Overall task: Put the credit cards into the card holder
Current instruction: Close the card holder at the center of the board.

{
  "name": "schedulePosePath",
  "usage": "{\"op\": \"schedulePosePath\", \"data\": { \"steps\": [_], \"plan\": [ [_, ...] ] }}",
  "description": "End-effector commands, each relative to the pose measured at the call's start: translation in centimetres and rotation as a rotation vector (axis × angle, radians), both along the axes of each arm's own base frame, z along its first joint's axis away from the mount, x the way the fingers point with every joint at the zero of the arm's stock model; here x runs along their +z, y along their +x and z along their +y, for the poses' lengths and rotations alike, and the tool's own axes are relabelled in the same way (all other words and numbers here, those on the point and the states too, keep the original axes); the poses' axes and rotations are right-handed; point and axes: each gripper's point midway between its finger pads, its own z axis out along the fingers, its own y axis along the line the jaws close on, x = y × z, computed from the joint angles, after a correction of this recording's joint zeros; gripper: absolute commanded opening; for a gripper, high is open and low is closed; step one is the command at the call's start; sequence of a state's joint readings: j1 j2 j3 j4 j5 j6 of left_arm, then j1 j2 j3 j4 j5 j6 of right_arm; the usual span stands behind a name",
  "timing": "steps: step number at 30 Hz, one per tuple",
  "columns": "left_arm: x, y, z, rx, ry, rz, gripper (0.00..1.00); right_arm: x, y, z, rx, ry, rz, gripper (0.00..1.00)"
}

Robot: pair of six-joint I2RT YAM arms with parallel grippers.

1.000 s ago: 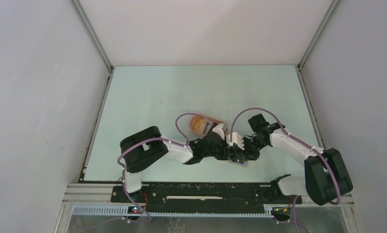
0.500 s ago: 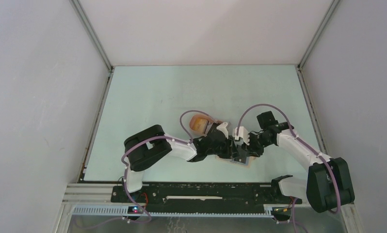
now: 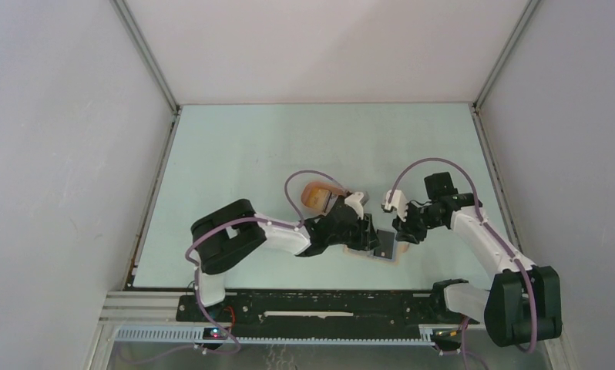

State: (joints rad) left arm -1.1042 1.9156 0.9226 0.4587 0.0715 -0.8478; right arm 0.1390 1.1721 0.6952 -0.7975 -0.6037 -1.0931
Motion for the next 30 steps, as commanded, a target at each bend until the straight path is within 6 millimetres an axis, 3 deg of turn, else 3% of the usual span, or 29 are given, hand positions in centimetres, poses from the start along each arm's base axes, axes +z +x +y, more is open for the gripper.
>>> {"op": "schedulePosePath", "data": {
  "steps": [1,9,12,15,16,21,26,30],
  "plan": [
    [4.6,1.9,1.7,0.044,-0.013,-0.191,0.45,3.1,0.6,0.9,-0.019,0.082,-0.037,0.41],
    [9.5,2.0,5.6,0.077,-0.007,-0.433,0.48,7.2,0.5,1.6,-0.071,0.164,-0.085,0.47],
    [11.1,2.2,8.0,0.126,0.004,-0.528,0.48,9.3,0.9,1.8,-0.119,0.201,-0.133,0.57],
    [12.1,2.4,10.5,0.18,0.021,-0.601,0.49,10.3,0.7,2.2,-0.182,0.243,-0.101,0.75],
    [12.5,2.4,11.3,0.2,0.018,-0.62,0.5,10.4,0.6,2.4,-0.198,0.256,-0.075,0.77],
    [13.1,2.7,15.0,0.292,0.027,-0.672,0.65,8.2,0.9,1.3,-0.311,0.173,0.094,0.72],
    [12.8,2.9,17.9,0.414,-0.009,-0.655,0.98,5.2,1.2,-1.1,-0.418,0.033,0.12,0.72],
    [11.7,2.3,18.4,0.402,-0.046,-0.603,1.0,3.3,1.0,-2.8,-0.468,-0.069,0.128,0.73]
  ]
}}
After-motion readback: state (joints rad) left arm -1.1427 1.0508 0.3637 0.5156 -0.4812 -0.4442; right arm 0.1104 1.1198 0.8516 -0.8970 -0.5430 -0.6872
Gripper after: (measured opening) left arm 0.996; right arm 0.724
